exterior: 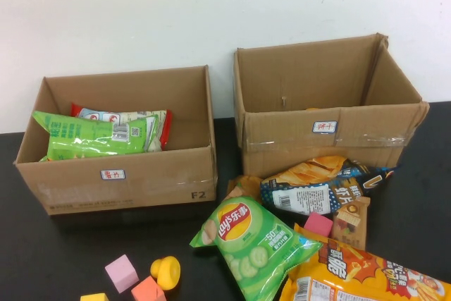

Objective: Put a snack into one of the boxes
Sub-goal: Pick up the potato chip

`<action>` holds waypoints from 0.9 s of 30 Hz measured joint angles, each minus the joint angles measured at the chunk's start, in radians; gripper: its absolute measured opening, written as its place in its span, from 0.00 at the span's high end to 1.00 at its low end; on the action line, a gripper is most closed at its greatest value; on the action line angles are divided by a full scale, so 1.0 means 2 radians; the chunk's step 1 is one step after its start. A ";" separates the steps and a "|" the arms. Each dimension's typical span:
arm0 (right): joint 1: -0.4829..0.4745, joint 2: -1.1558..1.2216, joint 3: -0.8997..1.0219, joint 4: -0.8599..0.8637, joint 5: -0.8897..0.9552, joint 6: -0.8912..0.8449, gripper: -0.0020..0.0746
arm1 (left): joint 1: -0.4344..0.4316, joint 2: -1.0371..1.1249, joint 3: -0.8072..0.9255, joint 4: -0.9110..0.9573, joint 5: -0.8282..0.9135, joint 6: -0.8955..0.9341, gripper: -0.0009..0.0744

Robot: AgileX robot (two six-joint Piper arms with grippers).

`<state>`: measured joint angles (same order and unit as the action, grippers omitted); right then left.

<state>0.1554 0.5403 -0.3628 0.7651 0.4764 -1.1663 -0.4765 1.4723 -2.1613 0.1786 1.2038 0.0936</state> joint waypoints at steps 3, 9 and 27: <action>0.000 -0.004 0.000 0.000 0.001 -0.001 0.98 | 0.000 -0.087 0.109 0.001 -0.031 -0.023 0.99; 0.020 -0.007 0.000 0.003 -0.011 -0.002 0.98 | 0.000 -0.294 0.396 0.001 -0.183 -0.077 0.99; 0.031 -0.008 0.020 0.005 0.021 -0.004 0.98 | 0.000 -0.567 0.804 0.016 -0.354 -0.125 0.99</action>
<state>0.2175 0.5248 -0.3221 0.7751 0.5178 -1.1743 -0.4765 0.3391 -0.5524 0.2108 0.4954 -0.1555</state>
